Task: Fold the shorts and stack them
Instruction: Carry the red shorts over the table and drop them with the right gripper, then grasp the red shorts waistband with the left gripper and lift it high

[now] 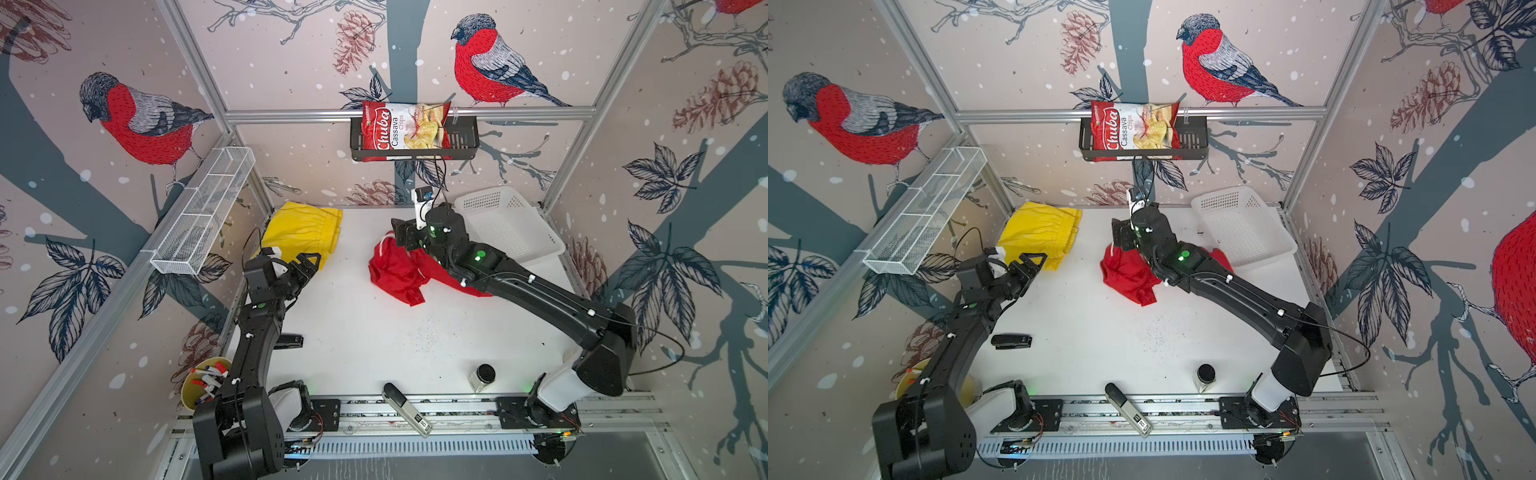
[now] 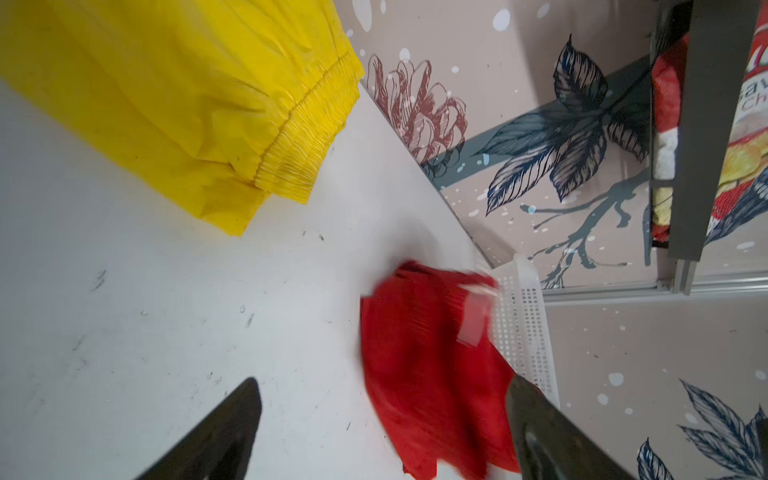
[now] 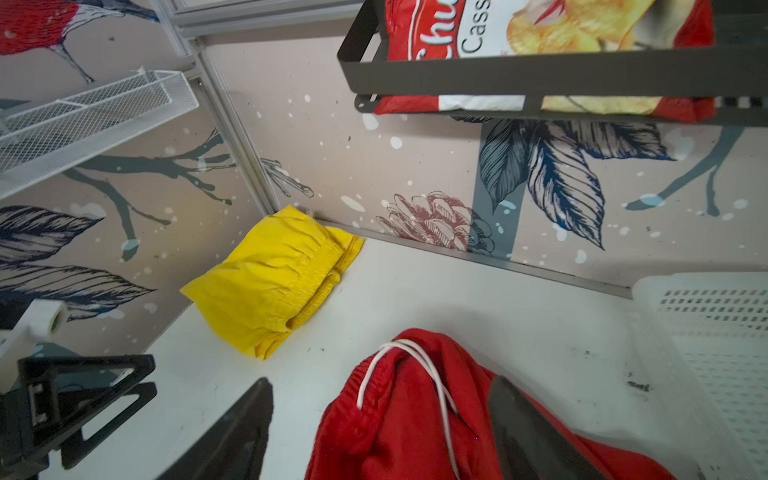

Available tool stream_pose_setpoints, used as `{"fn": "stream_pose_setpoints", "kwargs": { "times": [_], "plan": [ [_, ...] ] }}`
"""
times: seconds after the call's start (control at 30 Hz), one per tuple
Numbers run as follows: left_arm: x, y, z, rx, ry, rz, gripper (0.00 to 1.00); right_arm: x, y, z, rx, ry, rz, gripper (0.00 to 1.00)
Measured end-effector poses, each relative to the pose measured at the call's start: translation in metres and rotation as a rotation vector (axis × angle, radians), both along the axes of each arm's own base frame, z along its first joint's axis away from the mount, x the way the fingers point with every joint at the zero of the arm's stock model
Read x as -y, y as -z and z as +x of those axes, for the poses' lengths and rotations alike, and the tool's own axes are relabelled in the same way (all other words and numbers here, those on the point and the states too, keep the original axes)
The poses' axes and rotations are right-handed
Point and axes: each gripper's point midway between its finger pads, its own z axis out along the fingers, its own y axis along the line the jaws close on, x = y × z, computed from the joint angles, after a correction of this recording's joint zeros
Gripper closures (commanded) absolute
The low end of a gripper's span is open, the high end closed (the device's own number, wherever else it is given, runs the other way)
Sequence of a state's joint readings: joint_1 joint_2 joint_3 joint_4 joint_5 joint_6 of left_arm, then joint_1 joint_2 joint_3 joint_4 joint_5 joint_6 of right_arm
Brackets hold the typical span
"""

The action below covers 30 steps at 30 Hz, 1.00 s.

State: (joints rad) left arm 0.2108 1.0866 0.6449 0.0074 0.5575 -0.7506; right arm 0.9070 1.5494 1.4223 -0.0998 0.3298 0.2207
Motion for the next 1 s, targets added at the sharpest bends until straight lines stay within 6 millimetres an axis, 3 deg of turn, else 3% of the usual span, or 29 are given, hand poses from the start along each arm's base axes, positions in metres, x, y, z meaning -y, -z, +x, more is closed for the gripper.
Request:
{"fn": "stream_pose_setpoints", "kwargs": {
  "times": [0.13, 0.3, 0.4, 0.5, 0.7, 0.9, 0.97, 1.0],
  "plan": [
    [0.025, 0.009, -0.004, -0.022, 0.076, 0.019, 0.15, 0.043, 0.025, -0.013, -0.034, 0.051, 0.031, 0.14],
    [0.068, 0.029, -0.016, -0.066, 0.203, 0.039, 0.16, 0.114, 0.066, -0.024, -0.092, 0.168, 0.09, 0.15],
    [0.094, 0.041, -0.016, -0.099, 0.271, 0.065, 0.16, 0.158, 0.091, -0.028, -0.133, 0.264, 0.131, 0.17],
    [0.119, 0.051, -0.006, -0.132, 0.324, 0.09, 0.18, 0.19, 0.11, -0.039, -0.161, 0.319, 0.174, 0.18],
    [0.116, 0.087, 0.029, -0.258, 0.268, 0.18, 0.23, 0.222, 0.119, -0.055, -0.15, 0.367, 0.241, 0.17],
    [0.128, 0.133, 0.025, -0.4, 0.301, 0.218, 0.32, 0.238, 0.138, -0.05, -0.187, 0.425, 0.239, 0.17],
    [0.133, 0.141, 0.024, -0.422, 0.31, 0.228, 0.43, 0.237, 0.147, -0.046, -0.214, 0.421, 0.229, 0.18],
    [0.134, 0.146, 0.024, -0.433, 0.311, 0.235, 0.59, 0.236, 0.151, -0.045, -0.23, 0.418, 0.223, 0.18]
  ]
}}
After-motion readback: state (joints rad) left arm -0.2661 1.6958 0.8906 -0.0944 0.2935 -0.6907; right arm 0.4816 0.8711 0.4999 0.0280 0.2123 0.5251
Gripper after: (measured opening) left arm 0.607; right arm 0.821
